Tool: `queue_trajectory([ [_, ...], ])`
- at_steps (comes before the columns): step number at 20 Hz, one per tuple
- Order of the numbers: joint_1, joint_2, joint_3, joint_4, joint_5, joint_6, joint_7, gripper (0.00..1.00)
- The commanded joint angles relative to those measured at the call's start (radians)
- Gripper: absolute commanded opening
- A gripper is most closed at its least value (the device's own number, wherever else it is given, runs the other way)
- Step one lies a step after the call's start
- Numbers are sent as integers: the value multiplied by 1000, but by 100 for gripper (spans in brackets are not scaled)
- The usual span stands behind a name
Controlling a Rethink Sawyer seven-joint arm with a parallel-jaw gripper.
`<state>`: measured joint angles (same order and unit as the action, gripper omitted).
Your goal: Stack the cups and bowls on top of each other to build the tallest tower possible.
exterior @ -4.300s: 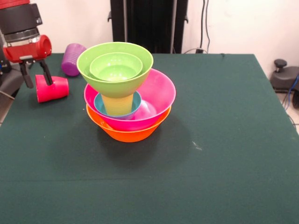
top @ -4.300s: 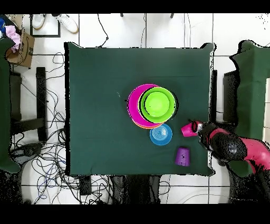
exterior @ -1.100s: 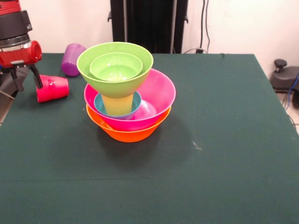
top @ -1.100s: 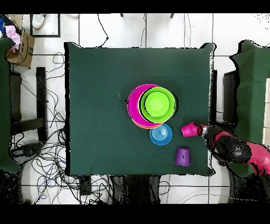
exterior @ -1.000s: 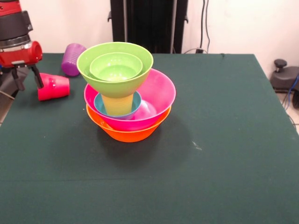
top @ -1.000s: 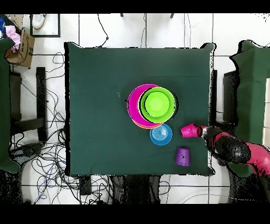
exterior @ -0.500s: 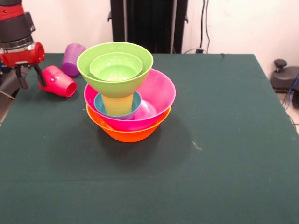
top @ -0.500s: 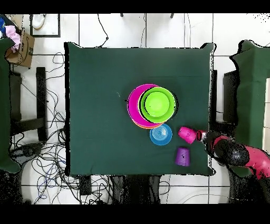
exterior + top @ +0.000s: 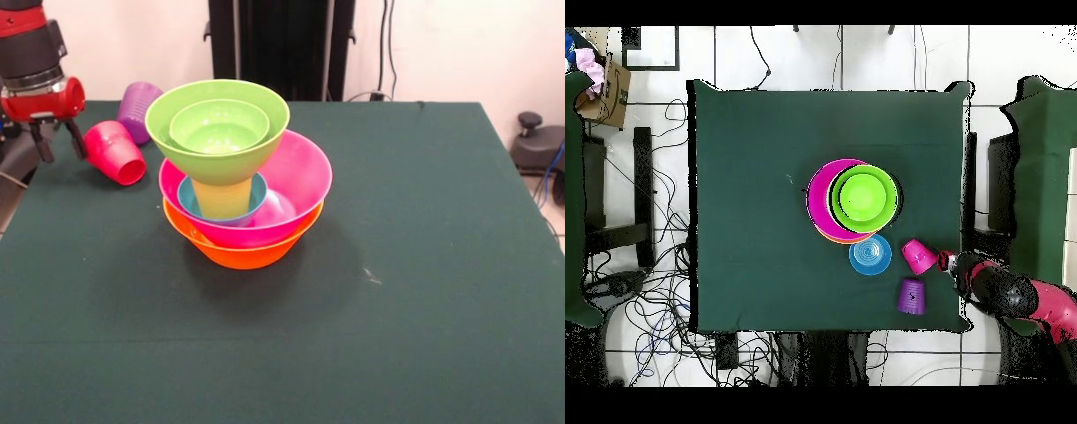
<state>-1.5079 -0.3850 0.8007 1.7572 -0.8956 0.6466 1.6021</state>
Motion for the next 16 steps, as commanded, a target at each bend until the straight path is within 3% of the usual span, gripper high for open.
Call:
queue_trajectory([
  [1, 19, -173, -10, 144, 55, 89, -129, 100],
  [4, 11, -284, -6, 226, 110, 46, -16, 100],
  [12, -5, -493, 4, 349, 294, 14, 87, 100],
  [16, 29, -476, -93, 369, 285, -77, 188, 100],
])
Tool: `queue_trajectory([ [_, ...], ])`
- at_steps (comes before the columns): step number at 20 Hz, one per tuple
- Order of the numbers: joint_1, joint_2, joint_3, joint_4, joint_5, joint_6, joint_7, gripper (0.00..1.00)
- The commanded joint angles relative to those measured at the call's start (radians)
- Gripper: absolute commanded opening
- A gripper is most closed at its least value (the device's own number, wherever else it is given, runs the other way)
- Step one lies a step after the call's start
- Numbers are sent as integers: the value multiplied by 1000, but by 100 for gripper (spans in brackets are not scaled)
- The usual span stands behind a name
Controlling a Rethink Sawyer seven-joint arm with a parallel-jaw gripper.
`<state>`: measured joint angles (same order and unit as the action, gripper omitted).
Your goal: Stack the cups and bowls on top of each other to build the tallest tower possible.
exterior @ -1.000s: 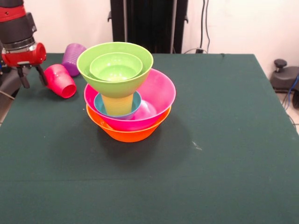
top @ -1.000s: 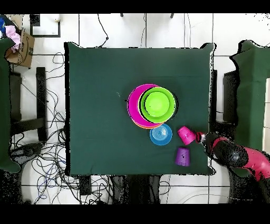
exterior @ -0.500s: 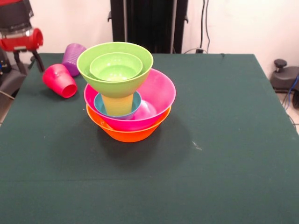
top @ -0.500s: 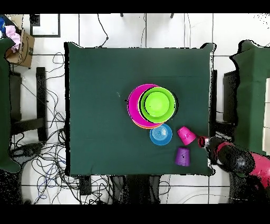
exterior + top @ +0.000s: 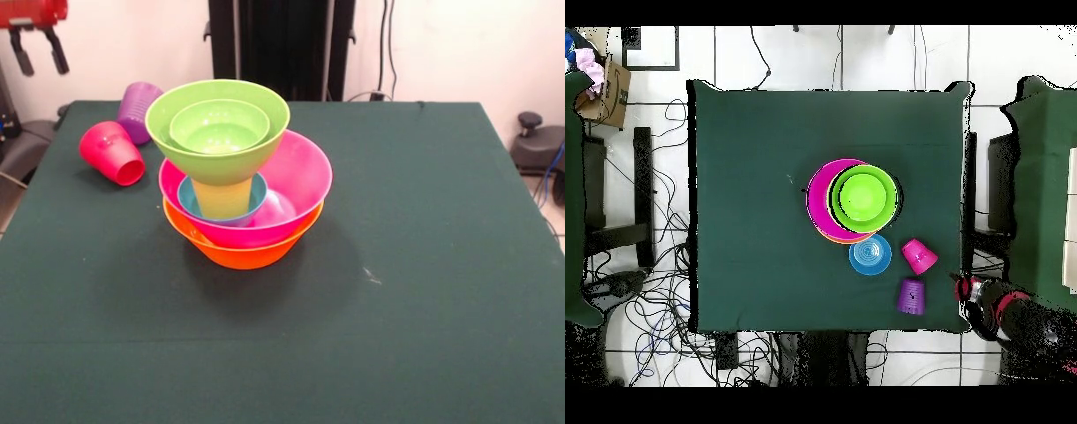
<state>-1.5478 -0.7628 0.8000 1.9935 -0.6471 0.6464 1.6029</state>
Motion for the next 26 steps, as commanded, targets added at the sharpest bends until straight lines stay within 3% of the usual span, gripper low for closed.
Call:
queue_trajectory([
  [1, 80, -80, -109, 118, 42, -77, 196, 100],
  [16, 182, 24, -314, 127, 28, -344, 349, 100],
  [22, 226, 29, -376, 166, 34, -433, 407, 100],
  [26, 288, 14, -414, 191, 56, -481, 460, 100],
])
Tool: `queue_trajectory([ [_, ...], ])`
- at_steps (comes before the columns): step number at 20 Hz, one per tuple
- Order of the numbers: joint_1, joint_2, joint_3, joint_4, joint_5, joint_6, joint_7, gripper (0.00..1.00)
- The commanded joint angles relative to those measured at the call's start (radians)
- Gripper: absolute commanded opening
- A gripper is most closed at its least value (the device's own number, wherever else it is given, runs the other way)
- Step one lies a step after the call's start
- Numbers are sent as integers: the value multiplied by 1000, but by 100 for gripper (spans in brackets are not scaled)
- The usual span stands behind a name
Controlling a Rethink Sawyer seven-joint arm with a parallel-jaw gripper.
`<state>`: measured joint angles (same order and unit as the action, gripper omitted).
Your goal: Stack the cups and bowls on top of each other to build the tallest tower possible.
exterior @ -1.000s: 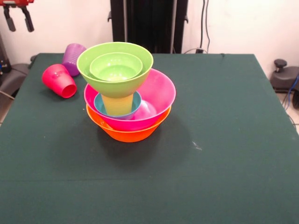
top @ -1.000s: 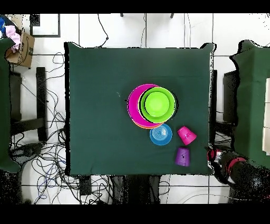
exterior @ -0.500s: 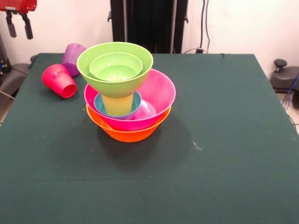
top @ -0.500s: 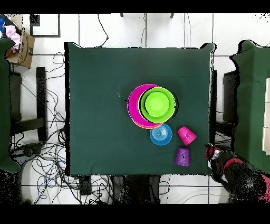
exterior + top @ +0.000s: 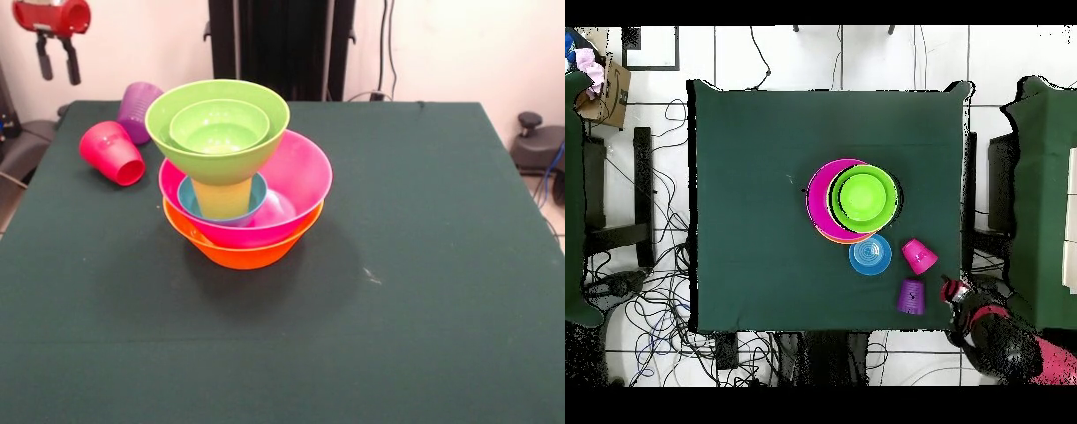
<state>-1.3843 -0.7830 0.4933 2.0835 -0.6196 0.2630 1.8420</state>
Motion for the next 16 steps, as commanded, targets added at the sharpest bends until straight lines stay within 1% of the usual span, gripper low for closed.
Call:
queue_trajectory([
  [1, 140, 31, -114, 107, 35, -106, 230, 100],
  [5, 205, 40, -155, 119, 45, -171, 270, 100],
  [8, 265, 72, -202, 100, 48, -237, 305, 100],
  [10, 290, 106, -218, 76, 53, -267, 313, 100],
  [16, 278, 156, -198, 3, 68, -265, 281, 100],
])
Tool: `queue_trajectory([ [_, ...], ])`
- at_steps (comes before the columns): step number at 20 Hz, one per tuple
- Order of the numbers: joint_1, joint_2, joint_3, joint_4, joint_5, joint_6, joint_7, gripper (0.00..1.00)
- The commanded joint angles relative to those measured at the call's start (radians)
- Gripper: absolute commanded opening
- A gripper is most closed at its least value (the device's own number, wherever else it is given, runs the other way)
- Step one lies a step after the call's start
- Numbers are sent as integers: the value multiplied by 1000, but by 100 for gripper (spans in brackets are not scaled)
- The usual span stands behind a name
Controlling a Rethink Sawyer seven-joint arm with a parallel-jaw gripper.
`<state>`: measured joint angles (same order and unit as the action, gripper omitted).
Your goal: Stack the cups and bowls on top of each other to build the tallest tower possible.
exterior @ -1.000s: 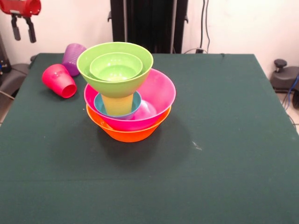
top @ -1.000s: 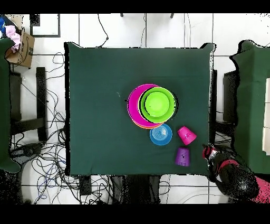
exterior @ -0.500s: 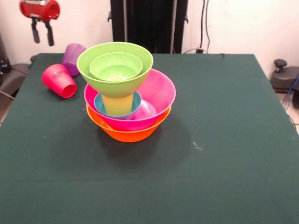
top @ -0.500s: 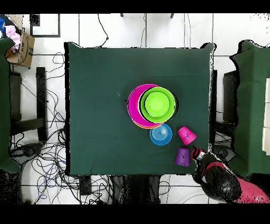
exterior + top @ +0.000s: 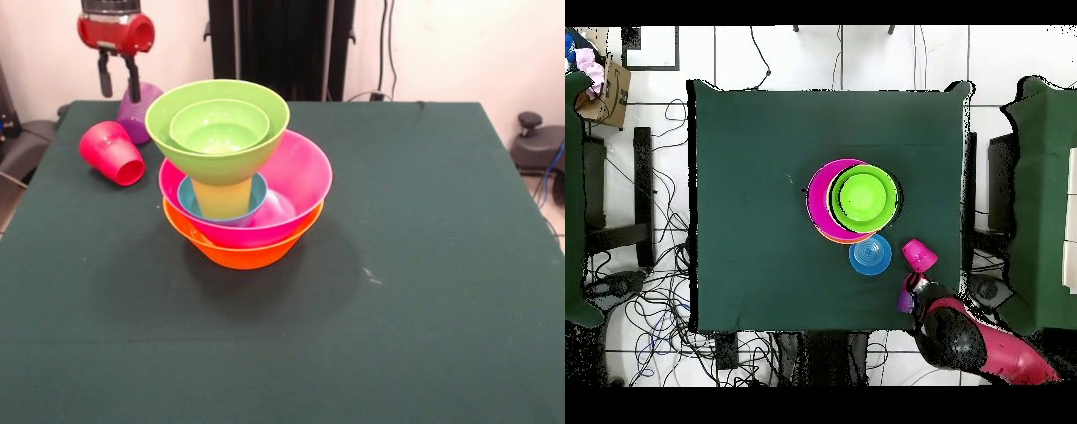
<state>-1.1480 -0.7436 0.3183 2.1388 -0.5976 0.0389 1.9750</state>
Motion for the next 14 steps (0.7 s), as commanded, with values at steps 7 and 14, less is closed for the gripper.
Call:
queue_trajectory([
  [7, 17, 155, -4, -105, 39, -44, 116, 100],
  [14, 17, 209, -13, -147, 24, -60, 105, 100],
])
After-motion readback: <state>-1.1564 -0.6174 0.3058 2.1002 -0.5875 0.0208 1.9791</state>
